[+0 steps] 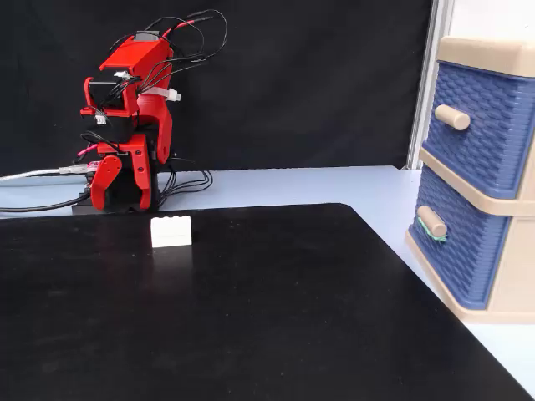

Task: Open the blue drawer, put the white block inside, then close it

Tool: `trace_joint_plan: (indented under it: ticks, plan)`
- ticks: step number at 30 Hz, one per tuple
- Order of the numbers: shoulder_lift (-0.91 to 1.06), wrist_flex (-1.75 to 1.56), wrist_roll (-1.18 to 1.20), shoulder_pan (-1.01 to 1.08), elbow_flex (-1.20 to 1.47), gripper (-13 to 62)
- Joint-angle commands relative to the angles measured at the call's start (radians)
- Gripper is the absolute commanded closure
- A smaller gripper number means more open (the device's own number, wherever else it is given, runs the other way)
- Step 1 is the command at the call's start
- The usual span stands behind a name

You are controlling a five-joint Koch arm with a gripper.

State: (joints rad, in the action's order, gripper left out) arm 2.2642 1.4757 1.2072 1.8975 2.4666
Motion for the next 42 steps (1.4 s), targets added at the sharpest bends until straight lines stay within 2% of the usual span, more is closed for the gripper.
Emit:
trace_joint_plan:
  ticks: [1, 11, 18, 21, 25, 29, 32, 37, 42]
  plan:
    - [0.084, 0.132, 0.006, 0.020, 0.003, 14.9]
    - [0.086, 0.146, 0.005, 0.020, -0.025, 14.9]
    - [0.087, 0.230, 0.051, 0.000, -0.497, 16.2]
    - [0.074, 0.227, 0.245, -0.129, -0.667, 16.7]
    - [0.029, 0.167, 0.712, -0.554, -0.727, 16.6]
    - [-0.058, -0.146, 1.281, -1.034, -0.652, 16.6]
    - [-0.072, -0.597, 1.539, -1.244, -0.492, 16.6]
    - [-0.192, -1.443, 1.588, -1.261, -0.115, 16.6]
    - [-0.552, -2.051, 1.712, -1.261, -0.038, 16.7]
